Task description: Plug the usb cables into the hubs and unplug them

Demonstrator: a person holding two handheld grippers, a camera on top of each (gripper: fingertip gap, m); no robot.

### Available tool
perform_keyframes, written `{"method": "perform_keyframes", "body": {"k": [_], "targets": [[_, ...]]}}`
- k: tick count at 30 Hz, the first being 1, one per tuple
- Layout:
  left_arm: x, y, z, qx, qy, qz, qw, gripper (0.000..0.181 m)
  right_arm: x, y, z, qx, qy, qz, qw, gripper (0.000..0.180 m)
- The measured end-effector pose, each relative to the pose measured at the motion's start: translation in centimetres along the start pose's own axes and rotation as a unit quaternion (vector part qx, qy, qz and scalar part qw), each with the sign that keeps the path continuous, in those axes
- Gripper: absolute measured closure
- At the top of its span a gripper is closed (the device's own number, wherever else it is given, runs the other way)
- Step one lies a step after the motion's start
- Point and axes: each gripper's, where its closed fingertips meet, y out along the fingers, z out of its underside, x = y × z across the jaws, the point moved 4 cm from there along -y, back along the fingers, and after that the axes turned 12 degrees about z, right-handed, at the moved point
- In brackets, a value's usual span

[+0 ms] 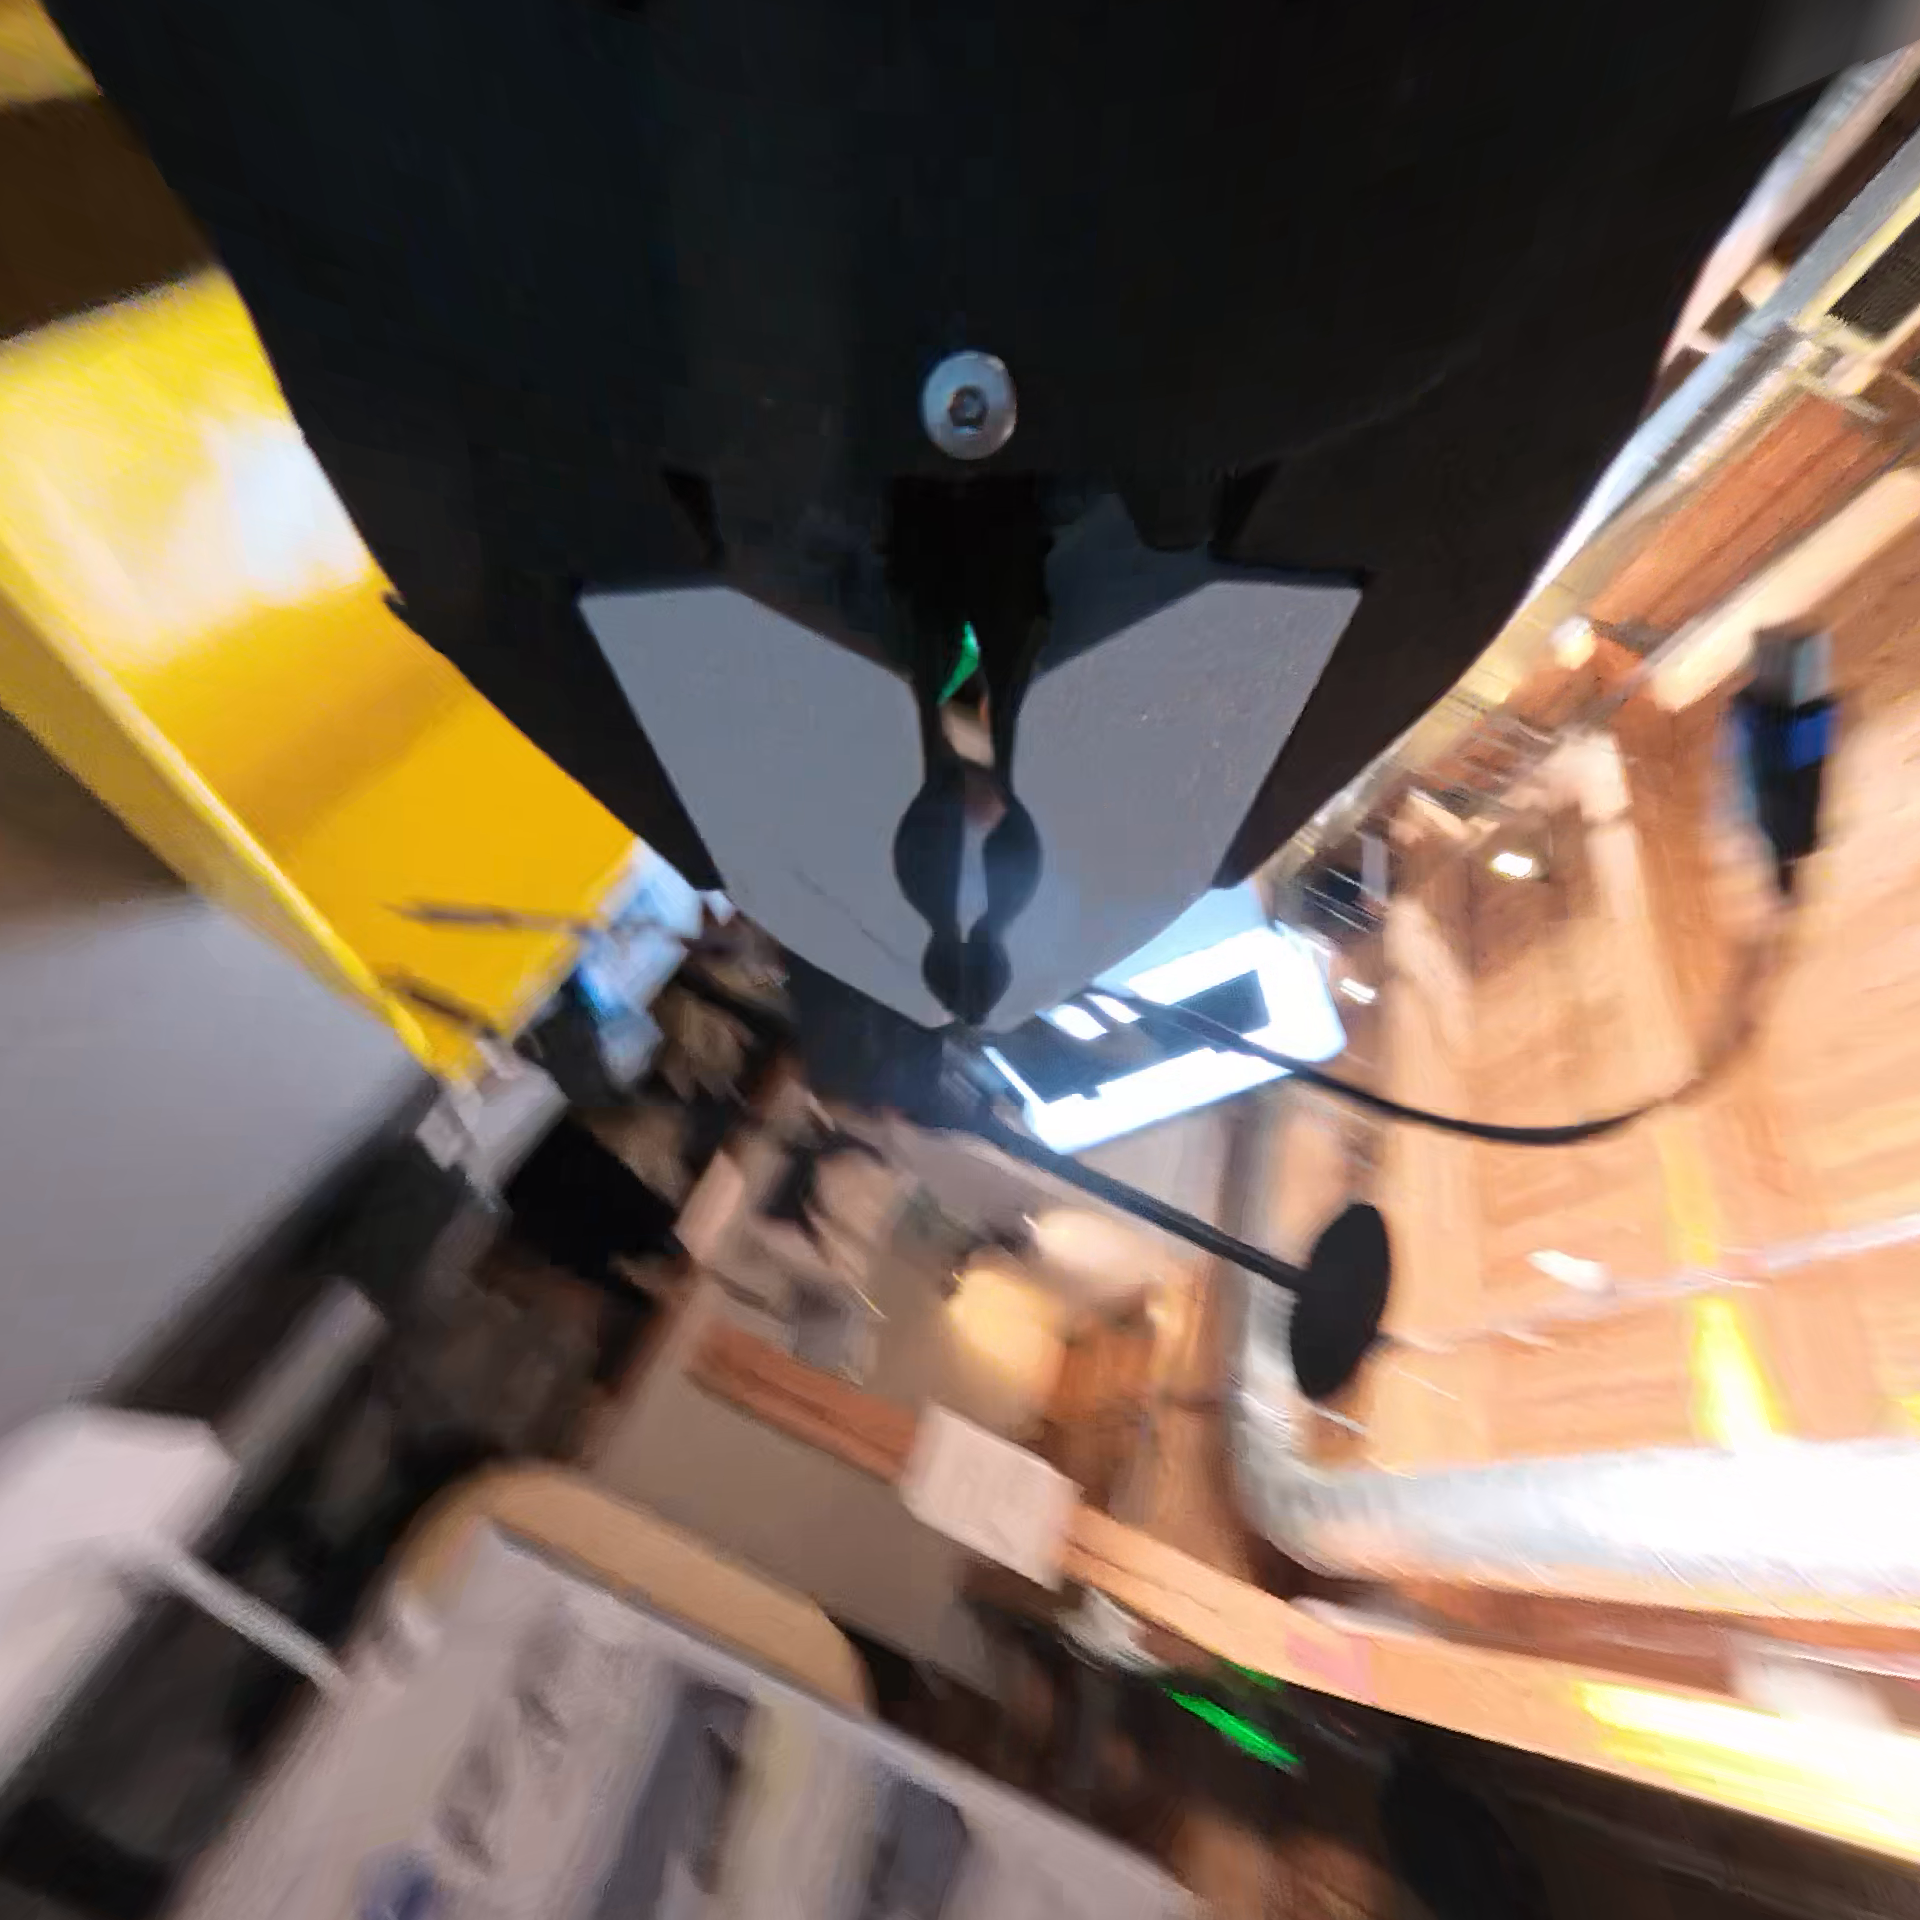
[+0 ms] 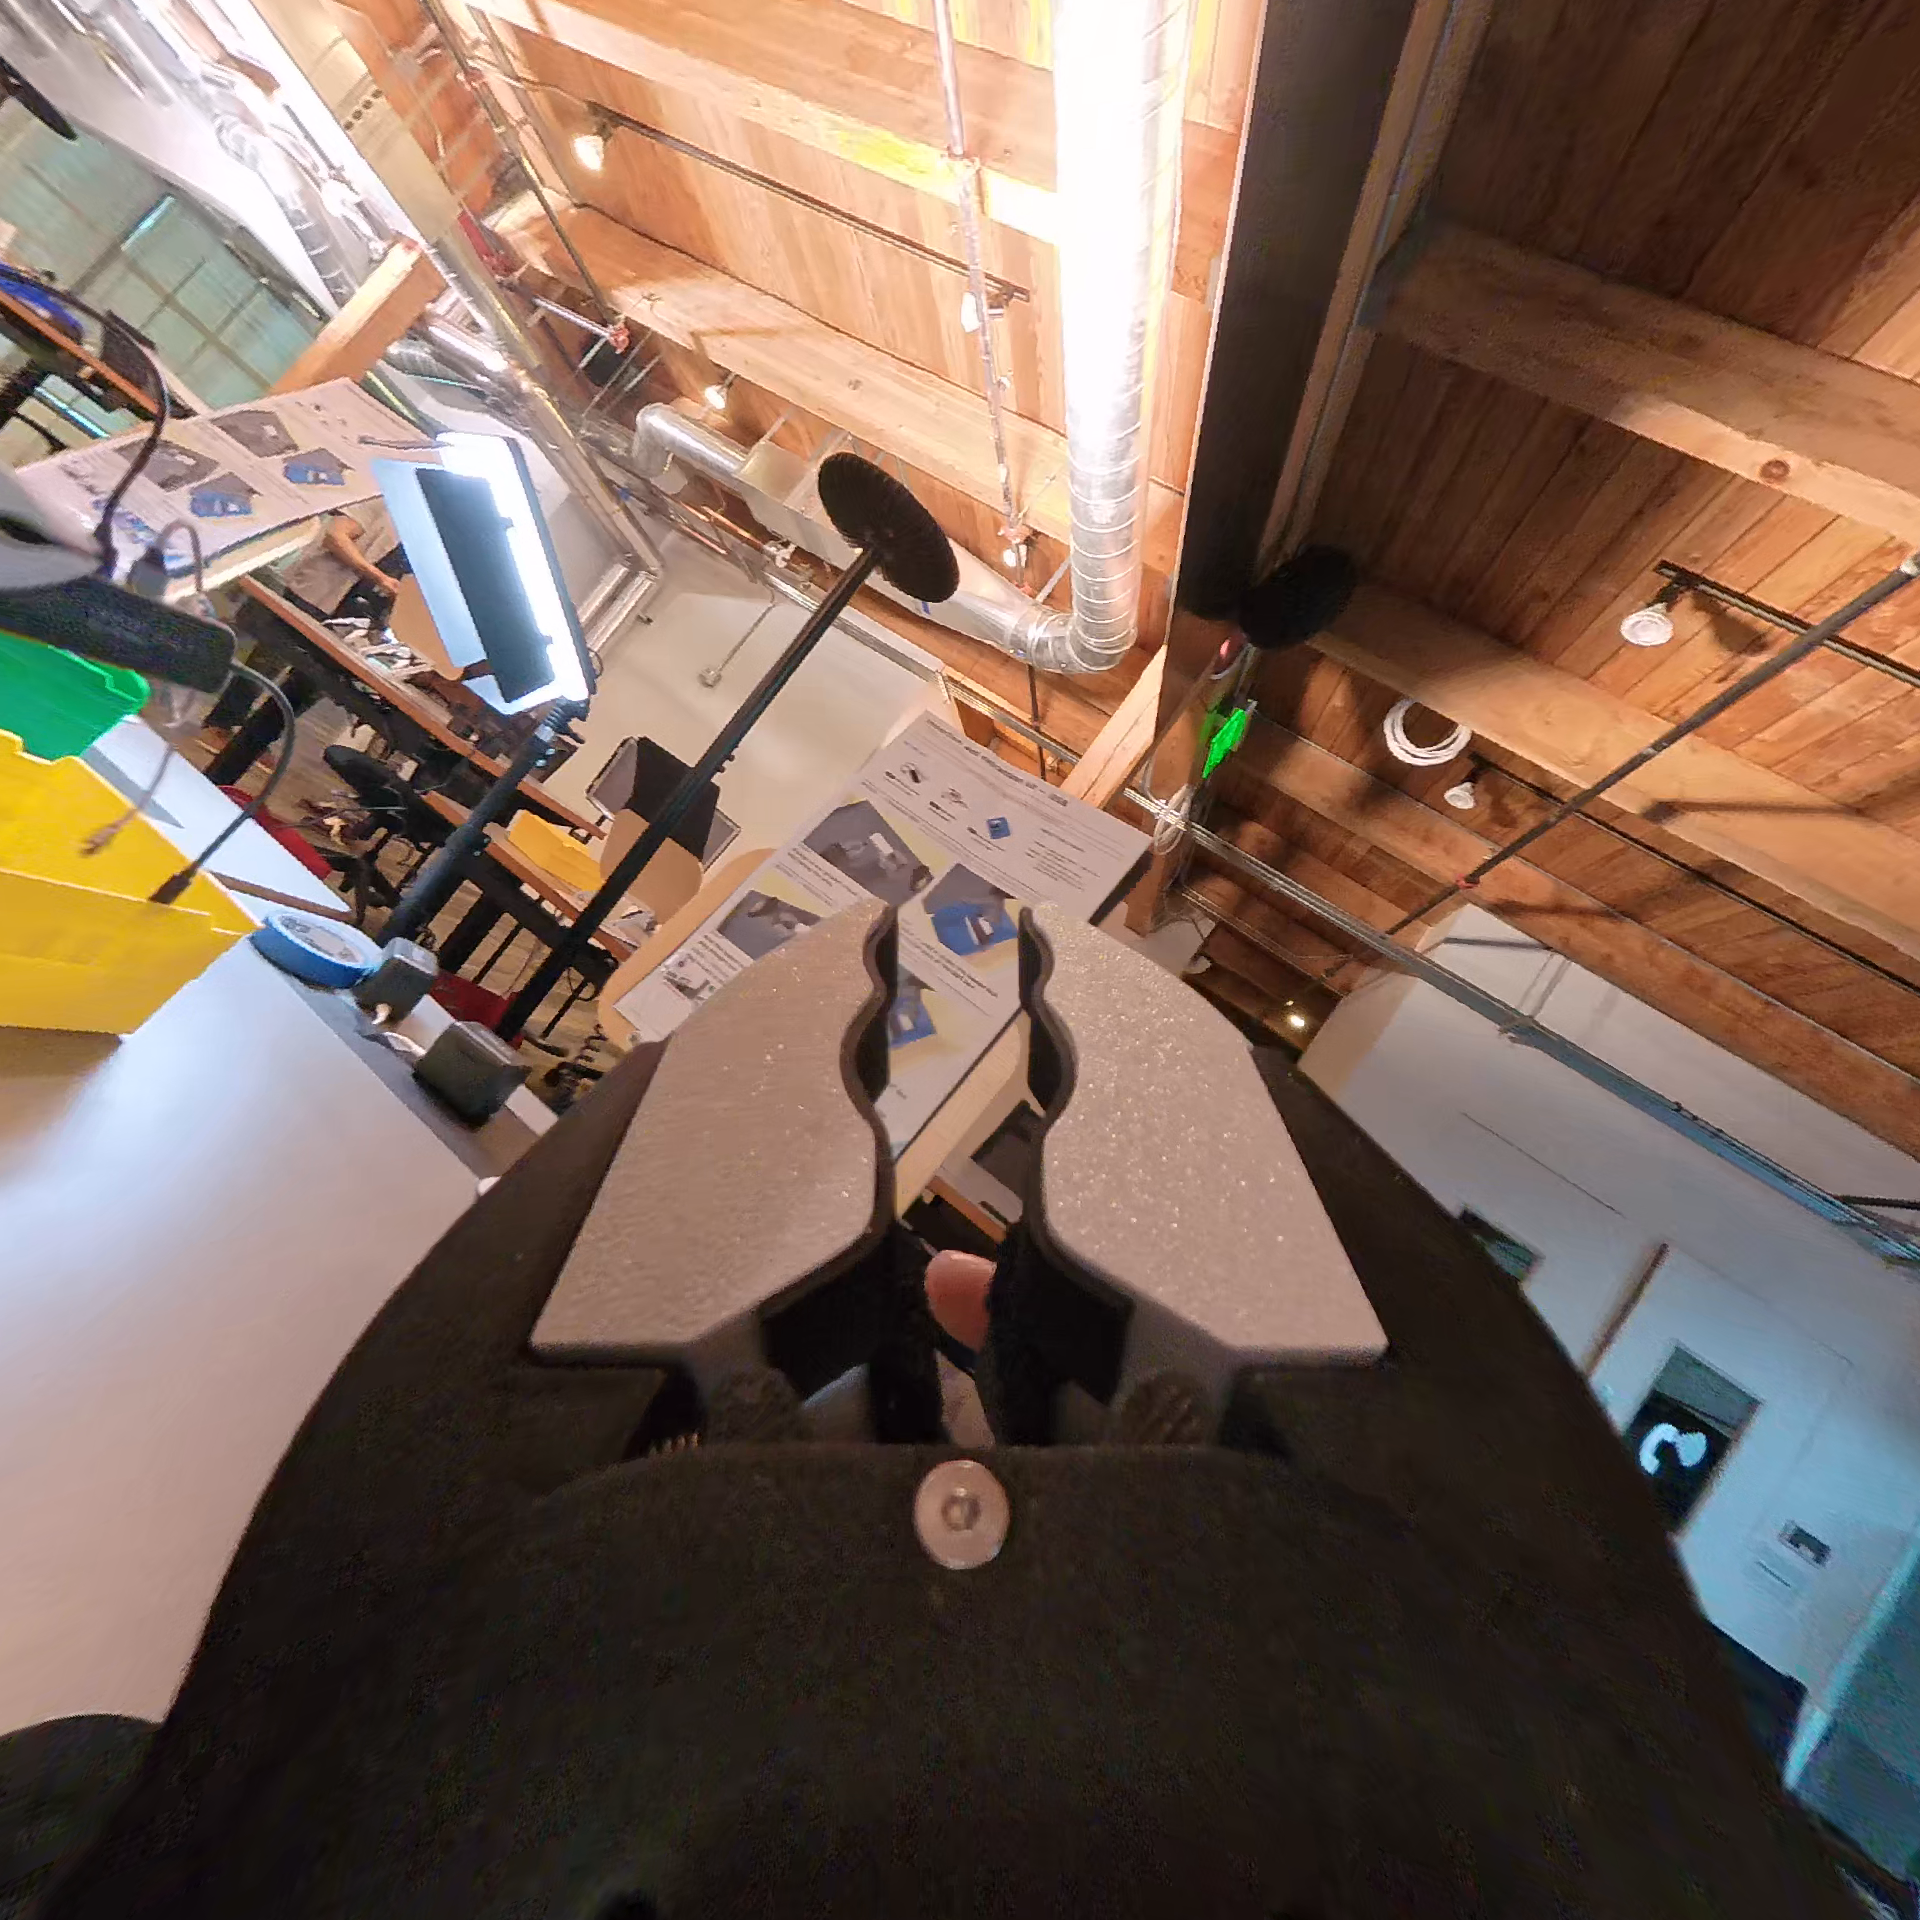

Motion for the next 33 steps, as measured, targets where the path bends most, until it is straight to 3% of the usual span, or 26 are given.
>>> {"method": "perform_keyframes", "body": {"k": [2,6,13,21,24,27,30,31,33], "targets": [[0.9,-1.2,-2.4,-0.056,0.012,-0.035,0.998,0.181,0.8,0.3,0.0,-0.001,0.003,-0.018,1.0,0.157],[-0.4,-1.1,-4.8,-0.09,-0.018,0.018,0.996,0.181,3.4,1.3,0.1,-0.003,0.011,-0.067,0.998,0.157],[-4.5,0.5,-1.1,-0.043,-0.045,0.094,0.994,0.181,7.3,2.1,2.2,0.055,-0.106,-0.142,0.983,0.153],[-5.0,-0.1,0.8,-0.023,-0.061,0.108,0.992,0.181,12.5,1.3,3.7,0.073,-0.127,-0.297,0.944,0.15],[-4.3,-1.3,1.1,-0.031,-0.1,0.134,0.985,0.163,12.9,1.3,3.8,0.074,-0.142,-0.304,0.939,0.149],[-3.3,-3.6,0.5,-0.089,-0.182,0.204,0.958,0.139,12.8,1.2,3.8,0.072,-0.137,-0.302,0.941,0.149],[-4.6,-7.8,-2.4,-0.175,-0.233,0.384,0.876,0.125,12.6,1.2,3.7,0.069,-0.132,-0.3,0.942,0.149],[-5.4,-9.0,-3.3,-0.179,-0.227,0.419,0.861,0.122,12.6,1.2,3.6,0.068,-0.132,-0.3,0.942,0.149],[-7.8,-10.1,-4.2,-0.153,-0.152,0.452,0.865,0.123,12.7,1.2,3.5,0.067,-0.135,-0.301,0.942,0.149]]}}
